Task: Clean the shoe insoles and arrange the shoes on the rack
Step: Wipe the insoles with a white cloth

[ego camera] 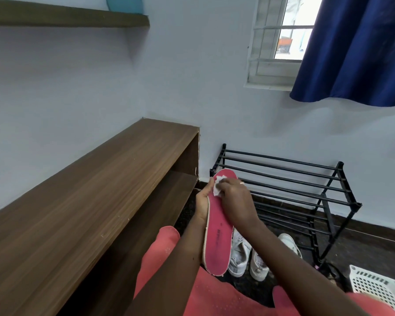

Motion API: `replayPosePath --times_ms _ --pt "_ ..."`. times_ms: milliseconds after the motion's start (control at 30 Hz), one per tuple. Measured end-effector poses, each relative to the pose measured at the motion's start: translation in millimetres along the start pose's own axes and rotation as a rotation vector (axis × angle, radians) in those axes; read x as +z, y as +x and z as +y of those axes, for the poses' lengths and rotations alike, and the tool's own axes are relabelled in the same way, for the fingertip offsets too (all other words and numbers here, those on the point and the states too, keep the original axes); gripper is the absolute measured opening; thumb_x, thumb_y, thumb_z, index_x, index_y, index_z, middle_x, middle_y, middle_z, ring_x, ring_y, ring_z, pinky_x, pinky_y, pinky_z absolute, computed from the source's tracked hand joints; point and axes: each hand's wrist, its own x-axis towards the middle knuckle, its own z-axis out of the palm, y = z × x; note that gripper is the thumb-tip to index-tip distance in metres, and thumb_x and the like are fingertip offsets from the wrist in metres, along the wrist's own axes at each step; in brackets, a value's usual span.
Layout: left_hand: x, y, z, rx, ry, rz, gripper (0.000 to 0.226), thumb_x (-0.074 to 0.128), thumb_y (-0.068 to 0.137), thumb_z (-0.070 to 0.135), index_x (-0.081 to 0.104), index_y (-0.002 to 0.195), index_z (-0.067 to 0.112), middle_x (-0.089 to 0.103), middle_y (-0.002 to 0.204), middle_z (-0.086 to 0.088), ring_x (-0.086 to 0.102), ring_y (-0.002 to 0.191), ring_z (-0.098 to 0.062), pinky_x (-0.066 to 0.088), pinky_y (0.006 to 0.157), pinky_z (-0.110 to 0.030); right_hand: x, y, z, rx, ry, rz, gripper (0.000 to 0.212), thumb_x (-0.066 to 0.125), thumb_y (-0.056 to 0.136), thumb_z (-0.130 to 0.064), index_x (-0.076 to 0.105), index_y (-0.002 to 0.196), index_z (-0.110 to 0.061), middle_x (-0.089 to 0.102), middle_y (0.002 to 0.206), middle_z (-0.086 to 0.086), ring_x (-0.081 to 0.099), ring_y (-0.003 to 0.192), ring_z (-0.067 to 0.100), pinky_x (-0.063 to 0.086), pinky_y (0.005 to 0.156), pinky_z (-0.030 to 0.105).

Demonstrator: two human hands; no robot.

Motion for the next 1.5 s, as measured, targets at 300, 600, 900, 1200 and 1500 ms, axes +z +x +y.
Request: replayPosePath --times_ms 300,600,900,1200,1500 --pt "6 -1 12 0.088 0.027 0.175 0.027 0.033 0.093 0.009 0.058 0.087 0.001 0.067 0.062 -0.010 0.065 0.052 -0.020 0.045 0.069 -0.033 -9 18 0 0.076 0.127 0.048 0.020 0.050 0.070 0.003 0.069 0.068 -0.002 0.067 0.074 0.015 0.062 0.072 0.029 0.038 0.066 0.023" --pt "9 -6 17 0.097 0.065 0.268 0.030 0.032 0.092 0.010 0.056 0.077 0.001 0.064 0.058 -0.012 0.061 0.053 -0.025 0.043 0.061 -0.031 -3 -7 -6 0.094 0.042 -0.056 0.020 0.053 0.074 0.010 0.070 0.077 0.000 0.066 0.084 0.017 0.062 0.077 0.033 0.041 0.066 0.028" --pt "15 -12 9 0.060 0.079 0.223 0.031 0.029 0.091 0.009 0.059 0.087 0.001 0.066 0.060 -0.010 0.064 0.049 -0.020 0.046 0.061 -0.030 -5 22 0 0.042 -0.079 0.075 0.015 0.063 0.061 0.013 0.068 0.067 -0.001 0.065 0.069 0.013 0.062 0.061 0.032 0.050 0.054 0.030" --pt "7 -6 8 0.044 0.072 0.230 0.033 0.041 0.095 0.024 0.063 0.095 -0.001 0.071 0.071 -0.014 0.067 0.061 -0.025 0.048 0.071 -0.035 -9 6 -8 0.272 0.007 -0.156 0.022 0.051 0.092 -0.013 0.069 0.093 0.000 0.068 0.098 0.016 0.062 0.093 0.029 0.042 0.073 0.028" --pt "17 -7 -3 0.036 0.066 0.083 0.047 0.036 0.098 0.038 0.065 0.108 0.002 0.071 0.090 -0.015 0.069 0.081 -0.026 0.051 0.084 -0.036 3 16 6 0.204 0.173 0.209 0.022 0.054 0.082 0.009 0.070 0.096 0.003 0.066 0.103 0.016 0.058 0.097 0.029 0.039 0.080 0.022"
